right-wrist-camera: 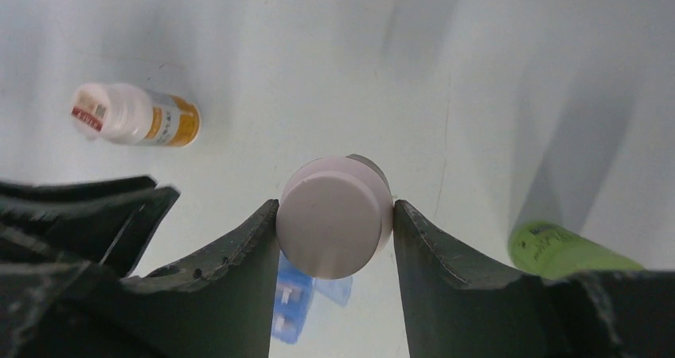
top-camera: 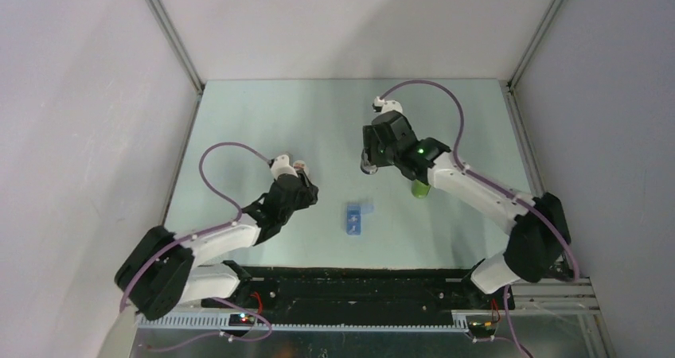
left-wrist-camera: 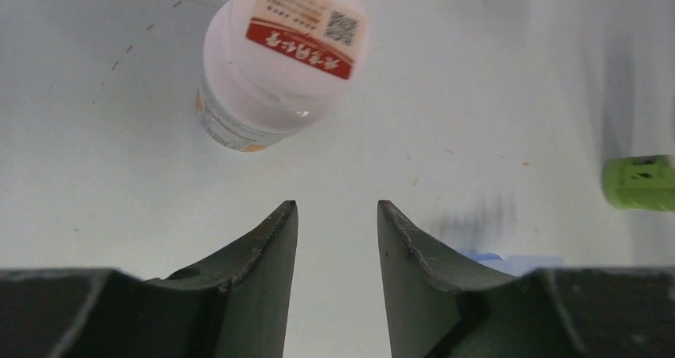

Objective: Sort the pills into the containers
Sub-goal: Unscrew the lid of the pill bottle.

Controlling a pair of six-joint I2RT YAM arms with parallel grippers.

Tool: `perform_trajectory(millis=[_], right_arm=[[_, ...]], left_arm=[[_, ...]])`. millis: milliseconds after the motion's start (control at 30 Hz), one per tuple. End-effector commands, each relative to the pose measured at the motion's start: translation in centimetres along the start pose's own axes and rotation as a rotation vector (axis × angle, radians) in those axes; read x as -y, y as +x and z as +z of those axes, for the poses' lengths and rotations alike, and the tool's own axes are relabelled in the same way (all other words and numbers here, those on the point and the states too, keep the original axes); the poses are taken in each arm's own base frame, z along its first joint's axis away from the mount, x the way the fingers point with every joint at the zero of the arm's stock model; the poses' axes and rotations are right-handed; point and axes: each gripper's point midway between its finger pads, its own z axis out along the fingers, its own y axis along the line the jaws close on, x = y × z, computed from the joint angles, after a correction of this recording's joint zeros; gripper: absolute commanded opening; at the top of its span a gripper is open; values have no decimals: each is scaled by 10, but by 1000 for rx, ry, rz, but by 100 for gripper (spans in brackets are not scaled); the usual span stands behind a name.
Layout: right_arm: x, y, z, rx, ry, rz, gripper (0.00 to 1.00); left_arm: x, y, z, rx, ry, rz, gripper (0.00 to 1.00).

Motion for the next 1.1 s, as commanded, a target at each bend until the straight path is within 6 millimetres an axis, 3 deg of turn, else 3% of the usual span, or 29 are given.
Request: perform_trajectory(millis=[0,100,333,533,667,833,1067], right_arm=[[6,0,-39,2,-27,23,29],[13,-2,-62,23,-47,29,30],[21,-1,-92,42,-120,44,30],[25,7,-94,32,-149,63,30],[20,14,-91,8,-180,84,30],[5,21,-90,-26,-257,105,30],[-17,38,-94,-80,-384,108,30]], left_arm=[[12,-27,20,97,-2,-55,46],[2,-30,31,139,-59,-58,44],[-29,-37,44,245,-221,-57,42],[-48,-40,54,265,-322,-26,42],[-69,-50,60,214,-369,-108,40],[-59,-40,54,143,-334,-68,42],[11,-25,-1,76,10,179,67]])
